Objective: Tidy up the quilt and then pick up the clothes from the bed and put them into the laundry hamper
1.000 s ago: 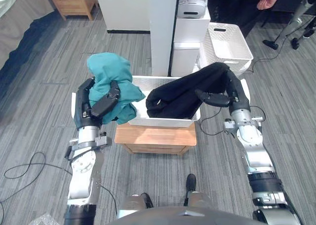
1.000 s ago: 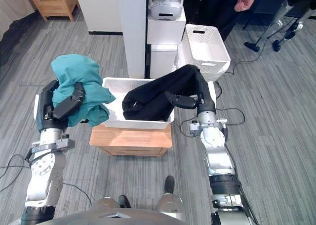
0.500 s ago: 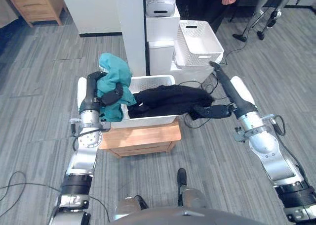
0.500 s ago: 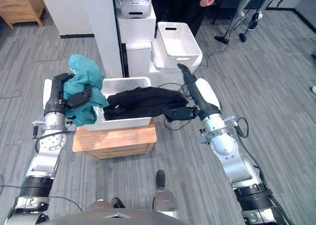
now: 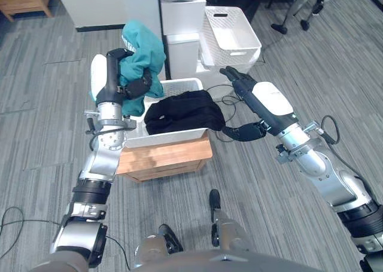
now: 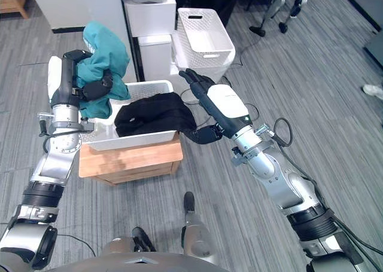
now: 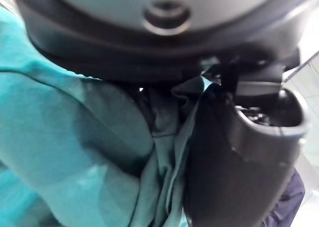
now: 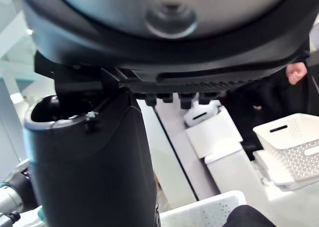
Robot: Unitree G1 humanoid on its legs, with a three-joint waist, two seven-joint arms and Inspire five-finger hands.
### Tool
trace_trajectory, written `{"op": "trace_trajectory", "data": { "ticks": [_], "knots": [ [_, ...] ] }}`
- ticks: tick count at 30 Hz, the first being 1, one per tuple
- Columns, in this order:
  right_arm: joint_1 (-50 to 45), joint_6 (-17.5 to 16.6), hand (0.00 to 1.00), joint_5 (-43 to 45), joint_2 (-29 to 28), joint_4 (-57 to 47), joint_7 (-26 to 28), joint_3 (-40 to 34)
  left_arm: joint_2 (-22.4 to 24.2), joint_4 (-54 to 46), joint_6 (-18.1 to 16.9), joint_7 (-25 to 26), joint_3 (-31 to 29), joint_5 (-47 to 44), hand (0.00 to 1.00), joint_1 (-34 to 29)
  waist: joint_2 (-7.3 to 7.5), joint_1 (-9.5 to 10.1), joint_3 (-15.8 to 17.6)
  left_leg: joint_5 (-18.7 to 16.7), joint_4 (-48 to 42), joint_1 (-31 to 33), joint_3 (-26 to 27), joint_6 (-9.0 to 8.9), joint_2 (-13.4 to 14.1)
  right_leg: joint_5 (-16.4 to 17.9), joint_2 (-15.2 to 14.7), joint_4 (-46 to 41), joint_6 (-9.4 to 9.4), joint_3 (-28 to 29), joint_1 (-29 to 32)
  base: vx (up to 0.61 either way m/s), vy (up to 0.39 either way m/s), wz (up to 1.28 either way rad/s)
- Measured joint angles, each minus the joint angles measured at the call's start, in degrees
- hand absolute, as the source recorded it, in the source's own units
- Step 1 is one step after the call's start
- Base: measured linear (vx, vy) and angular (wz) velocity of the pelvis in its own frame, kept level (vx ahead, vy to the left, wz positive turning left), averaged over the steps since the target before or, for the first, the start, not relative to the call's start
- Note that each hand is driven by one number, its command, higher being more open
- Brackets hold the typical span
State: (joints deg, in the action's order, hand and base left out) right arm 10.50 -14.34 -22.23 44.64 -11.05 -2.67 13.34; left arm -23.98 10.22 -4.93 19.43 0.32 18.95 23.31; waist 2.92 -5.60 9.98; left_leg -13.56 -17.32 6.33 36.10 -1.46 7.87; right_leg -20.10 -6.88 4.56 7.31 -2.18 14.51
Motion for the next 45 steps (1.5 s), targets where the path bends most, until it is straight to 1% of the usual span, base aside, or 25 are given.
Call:
{"op": "trace_trajectory", "data": {
  "ticks": [1, 5, 6, 8, 11, 12, 15, 18, 20, 22, 23, 25, 26, 28, 29, 30, 31, 32, 34, 36, 39, 41, 42, 43, 45],
  "knots": [
    [-0.2, -0.2, 1.0, 0.0, 0.8, -0.5, 0.0, 0.0, -0.1, 1.1, 0.1, 0.0, 0.0, 0.0, 0.0, 0.5, -0.61, -0.64, 0.1, 0.0, -0.5, 1.1, 0.3, 0.02, 0.6, -1.1, 0.4, 0.0, 0.1, 0.4, 1.1, -0.03, 0.045, -0.24],
    [-1.6, -0.4, 1.0, 0.0, 0.8, -0.5, 0.0, 0.0, 0.0, 7.3, 0.1, 0.1, 0.0, -0.1, 0.0, 1.6, -1.23, -1.51, 0.4, -0.2, -0.7, 1.7, 2.8, -0.23, 1.0, -1.4, 1.0, 0.0, 0.18, 2.7, 2.8, 0.0, 0.03, -0.3],
    [-2.1, -0.4, 1.0, 0.0, 0.7, -0.5, 0.0, 0.0, 0.0, 9.5, 0.2, 0.0, 0.0, -0.1, 1.0, 1.6, -1.68, -2.32, 0.6, -0.3, -0.7, 2.0, 3.2, -0.25, 1.1, -1.4, 1.1, 0.0, 0.18, 3.1, 3.3, 0.01, 0.03, -0.26],
    [-3.4, -0.4, 1.0, 0.0, 0.5, -0.5, 0.0, -0.2, 0.1, 12.5, 0.2, 0.0, -0.1, -0.1, 1.0, 1.6, -2.2, -2.89, 0.9, -0.5, -1.0, 2.2, 3.7, -0.35, 1.3, -1.4, 1.4, 0.0, 0.18, 3.9, 3.8, 0.02, 0.021, -0.18],
    [-6.9, -0.4, 1.0, -0.1, -0.2, -0.5, 0.0, -0.6, 0.9, 17.7, 1.6, -0.3, -0.6, 0.0, 1.0, 1.6, -2.92, -3.54, 1.3, -0.7, -1.7, 2.4, 4.3, -0.81, 2.4, -1.4, 2.3, 0.0, 0.18, 4.0, 4.2, 0.04, 0.0, -0.18],
    [-8.3, -0.4, 1.0, -0.1, -1.0, -0.5, 0.0, -1.1, 1.4, 19.5, 2.0, -0.5, -1.4, 0.0, 1.0, 1.5, -3.26, -4.01, 1.5, -0.7, -1.9, 2.5, 4.2, -0.97, 2.8, -1.4, 2.5, 0.0, 0.18, 4.0, 4.2, 0.05, 0.0, -0.03],
    [-11.8, -0.4, 1.0, -2.1, -4.4, -0.5, -0.2, -3.6, 3.0, 22.4, 3.1, -1.0, -3.9, 0.0, 1.0, 0.9, -3.76, -4.11, 1.8, -0.7, -2.2, 2.3, 4.2, -1.22, 3.2, -1.3, 3.0, 0.0, 0.19, 4.0, 4.0, 0.04, 0.008, -0.01],
    [-15.6, -0.4, 1.0, -2.1, -8.7, -0.5, -0.2, -5.8, 4.1, 21.7, 4.0, -1.1, -6.0, -0.1, 1.0, -1.4, -4.12, -4.14, 2.0, -0.7, -2.4, 1.9, 3.9, -1.28, 3.4, -1.2, 3.0, 0.0, 0.13, 3.9, 3.0, 0.04, 0.025, 0.13],
    [-19.9, -0.4, 1.0, -2.1, -13.0, -0.3, -0.2, -8.0, 5.9, 16.4, 4.2, -1.2, -8.4, -0.2, 1.0, -6.6, -4.12, -4.15, 2.0, -0.9, -2.5, 0.7, 3.1, -1.53, 3.4, 0.6, 2.8, 0.0, -0.99, 3.1, 1.2, 0.05, 0.017, 0.25],
    [-24.2, -0.1, 1.0, -2.1, -18.3, 0.5, -0.2, -10.4, 8.2, 7.0, 4.0, -1.5, -10.0, -1.0, 1.0, -14.5, -3.87, -3.98, 1.8, -1.2, -2.5, -0.9, 2.2, -1.93, 2.7, 5.0, 1.9, 0.0, -1.97, 1.8, -1.3, 0.07, -0.021, 0.32],
    [-25.3, 0.1, 1.0, -2.1, -20.7, 2.4, -0.2, -11.6, 9.7, 2.6, 3.8, -2.0, -10.7, -1.4, 1.0, -18.5, -4.56, -3.78, 1.4, -1.6, -3.0, -1.1, 1.7, -2.25, 2.8, 6.6, 1.8, 0.0, -2.78, 1.2, -2.0, 0.06, -0.054, 0.22],
    [-25.9, 1.6, 1.0, -2.1, -22.9, 5.3, -0.2, -13.0, 11.6, -1.9, 3.7, -3.4, -10.8, -3.6, 1.0, -22.5, -5.96, -3.36, 0.5, -1.6, -3.2, -1.0, 0.8, -2.42, 3.2, 6.9, 2.0, 0.0, -2.89, 0.4, -2.4, 0.05, -0.054, 0.19],
    [-26.5, 2.8, 1.0, -2.1, -24.6, 7.7, -0.2, -14.2, 13.2, -5.4, 3.6, -4.9, -10.8, -5.8, 1.0, -24.9, -6.73, -2.55, 0.1, -1.7, -3.6, -1.2, 0.3, -2.73, 3.8, 7.0, 2.4, 0.0, -2.91, -0.2, -3.0, 0.04, -0.033, 0.2],
    [-27.7, 4.7, 1.0, -2.2, -27.9, 10.9, -0.1, -16.4, 15.9, -11.3, 1.6, -7.5, -10.5, -10.1, 1.0, -29.3, -7.02, -1.59, -0.1, -1.7, -3.5, -2.9, -0.6, -3.05, 4.4, 7.1, 2.9, 0.0, -2.9, -0.9, -4.9, 0.05, -0.021, 0.18],
    [-28.3, 5.5, 1.0, -2.2, -29.7, 11.4, -0.1, -17.6, 17.0, -14.0, 0.2, -8.8, -10.1, -12.4, 1.0, -31.5, -7.08, -1.27, -0.4, -1.8, -3.6, -3.3, -1.1, -3.16, 4.5, 7.2, 3.0, 0.0, -2.8, -1.4, -5.7, 0.03, -0.001, 0.17],
    [-28.9, 5.6, 1.0, -2.2, -30.5, 11.5, -0.1, -18.1, 17.4, -15.2, -0.3, -9.2, -10.0, -12.8, 1.0, -32.4, -7.01, -1.08, -0.5, -1.8, -3.6, -3.5, -1.4, -3.16, 4.5, 7.3, 2.9, 0.1, -2.74, -1.7, -6.0, 0.0, 0.017, 0.21],
    [-29.8, 5.6, 1.0, -2.2, -32.1, 12.1, -0.1, -18.9, 17.9, -16.7, -1.4, -9.9, -9.8, -14.4, 1.0, -33.8, -6.78, -0.92, -0.8, -1.8, -3.5, -3.8, -1.9, -3.14, 4.4, 7.6, 2.8, 0.1, -2.64, -2.3, -6.7, -0.02, 0.019, 0.22],
    [-30.3, 5.6, 1.0, -2.2, -33.3, 14.2, -0.1, -19.0, 18.2, -17.6, -2.1, -10.1, -9.8, -15.0, 1.0, -35.3, -6.28, -0.83, -1.9, -1.8, -3.3, -3.8, -2.3, -3.06, 4.0, 8.2, 2.4, 0.1, -3.02, -2.7, -6.9, -0.02, 0.017, 0.22],
    [-30.4, 6.1, 1.0, -2.2, -34.7, 18.7, -0.1, -19.2, 19.5, -17.6, -2.5, -10.2, -9.9, -15.4, 1.0, -36.8, -6.07, -0.81, -3.0, -1.5, -2.8, -4.0, -3.3, -2.84, 3.6, 8.5, 2.1, 0.1, -3.0, -3.9, -7.7, -0.01, 0.013, 0.28],
    [-30.4, 6.7, 1.0, -2.3, -36.6, 23.9, -0.2, -19.9, 21.6, -17.6, -2.6, -10.3, -10.4, -17.7, 1.0, -38.8, -5.8, -0.1, -3.5, -1.2, -2.1, -5.0, -3.6, -2.84, 3.3, 8.9, 1.9, 0.1, -2.94, -4.2, -8.5, -0.01, 0.015, 0.2],
    [-30.5, 8.5, 1.0, -2.3, -39.2, 33.7, -0.6, -21.0, 25.6, -16.4, -2.7, -10.1, -10.8, -21.7, 1.0, -43.8, -5.78, 0.76, -4.4, -0.4, -0.6, -6.0, -5.2, -2.88, 2.6, 9.5, 1.5, 0.1, -3.22, -5.9, -10.0, 0.01, 0.001, 0.27],
    [-30.5, 9.6, 1.0, -2.1, -40.2, 37.3, -0.6, -21.4, 26.5, -12.5, -3.0, -10.3, -11.5, -23.6, 1.0, -45.7, -5.84, 1.47, -4.5, 0.0, 0.1, -7.1, -5.2, -3.0, 2.5, 9.7, 1.5, 0.1, -3.32, -6.1, -10.9, 0.02, 0.006, 0.09],
    [-30.6, 10.7, 1.0, -1.4, -41.6, 39.1, -0.7, -22.0, 26.5, -5.3, -2.9, -11.0, -12.9, -25.8, 1.0, -46.0, -5.74, 2.16, -4.5, 0.1, 0.7, -8.5, -4.8, -3.17, 2.5, 10.1, 1.6, 0.0, -3.39, -6.1, -11.9, 0.0, 0.0, 0.0],
    [-30.6, 11.1, 1.0, -0.3, -42.3, 39.7, -0.7, -22.2, 26.6, -2.1, -2.3, -11.3, -13.7, -26.4, 1.0, -46.0, -5.64, 2.27, -4.5, 0.2, 1.0, -9.0, -4.5, -3.22, 2.5, 10.2, 1.6, 0.0, -3.47, -6.1, -12.3, 0.0, 0.0, 0.0],
    [-31.1, 12.0, 1.0, 3.8, -43.7, 40.6, -2.1, -23.4, 27.4, 10.7, -1.2, -11.6, -17.3, -27.6, 1.0, -45.8, -4.67, 2.41, -5.5, 0.3, 2.8, -10.8, -3.2, -3.12, 2.5, 11.5, 1.5, 0.0, -4.15, -7.1, -13.2, 0.01, -0.005, -0.03]
  ]
}}
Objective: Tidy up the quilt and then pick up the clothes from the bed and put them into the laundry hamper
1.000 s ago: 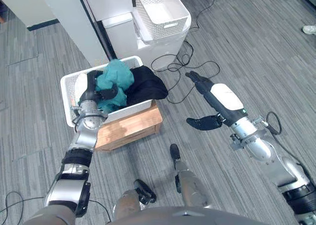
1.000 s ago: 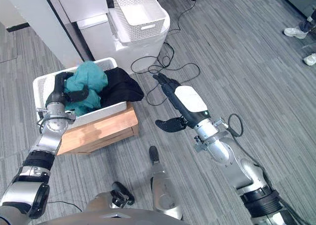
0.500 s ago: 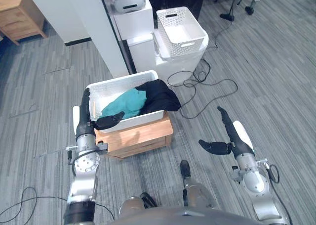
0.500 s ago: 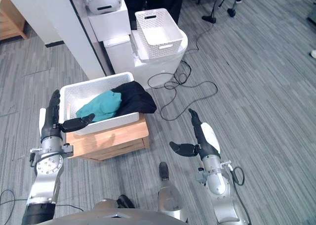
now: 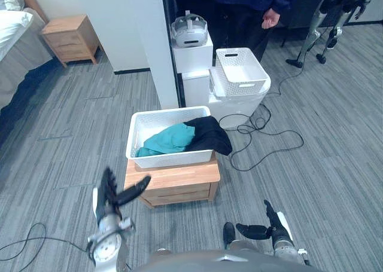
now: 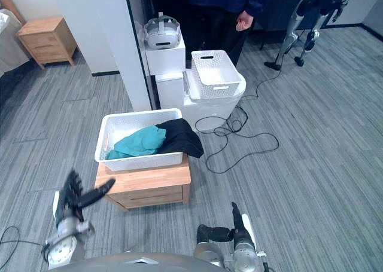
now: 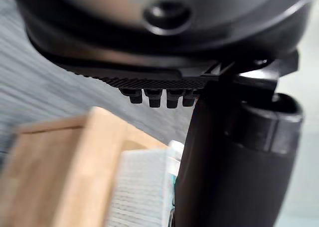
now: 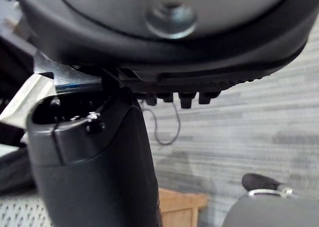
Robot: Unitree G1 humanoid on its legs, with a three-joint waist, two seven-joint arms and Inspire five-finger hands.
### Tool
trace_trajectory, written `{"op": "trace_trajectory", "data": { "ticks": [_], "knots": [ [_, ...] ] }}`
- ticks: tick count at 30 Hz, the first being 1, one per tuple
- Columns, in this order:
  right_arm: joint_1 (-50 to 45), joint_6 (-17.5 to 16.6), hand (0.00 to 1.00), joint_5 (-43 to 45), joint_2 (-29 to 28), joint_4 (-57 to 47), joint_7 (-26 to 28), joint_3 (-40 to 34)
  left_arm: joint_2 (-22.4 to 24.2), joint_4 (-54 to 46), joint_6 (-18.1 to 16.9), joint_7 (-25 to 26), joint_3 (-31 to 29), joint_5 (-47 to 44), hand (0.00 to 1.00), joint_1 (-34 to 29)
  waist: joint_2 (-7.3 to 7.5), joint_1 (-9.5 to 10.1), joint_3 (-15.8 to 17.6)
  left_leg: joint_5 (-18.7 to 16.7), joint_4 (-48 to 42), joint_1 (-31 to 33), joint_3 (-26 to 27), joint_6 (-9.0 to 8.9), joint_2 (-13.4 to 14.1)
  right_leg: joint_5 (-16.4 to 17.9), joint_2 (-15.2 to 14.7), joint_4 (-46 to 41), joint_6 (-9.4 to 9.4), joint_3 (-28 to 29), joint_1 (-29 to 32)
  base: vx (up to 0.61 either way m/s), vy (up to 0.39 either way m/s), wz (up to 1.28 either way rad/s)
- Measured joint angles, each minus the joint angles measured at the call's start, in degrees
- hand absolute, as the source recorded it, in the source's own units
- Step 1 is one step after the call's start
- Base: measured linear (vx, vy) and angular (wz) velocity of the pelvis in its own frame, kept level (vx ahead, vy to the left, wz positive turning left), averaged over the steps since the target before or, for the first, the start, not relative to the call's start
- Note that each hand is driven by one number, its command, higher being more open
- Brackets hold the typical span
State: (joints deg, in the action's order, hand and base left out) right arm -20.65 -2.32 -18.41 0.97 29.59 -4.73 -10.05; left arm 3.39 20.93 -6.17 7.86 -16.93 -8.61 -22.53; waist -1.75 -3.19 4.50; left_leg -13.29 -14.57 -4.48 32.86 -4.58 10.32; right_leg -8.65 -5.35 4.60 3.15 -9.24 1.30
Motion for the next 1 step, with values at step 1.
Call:
{"op": "trace_trajectory", "data": {
  "ticks": [1],
  "knots": [
    [0.0, 0.4, 1.0, 3.7, -1.3, 0.8, -1.3, -0.7, 0.6, 7.2, 1.0, 0.2, -2.5, 0.0, 1.0, 0.1, 0.66, 0.03, -0.8, 0.1, 1.2, -1.2, 0.9, -0.52, 0.1, 0.4, 0.1, 0.0, -0.27, -0.3, -0.5, 0.02, -0.008, -0.07]
  ]
}}
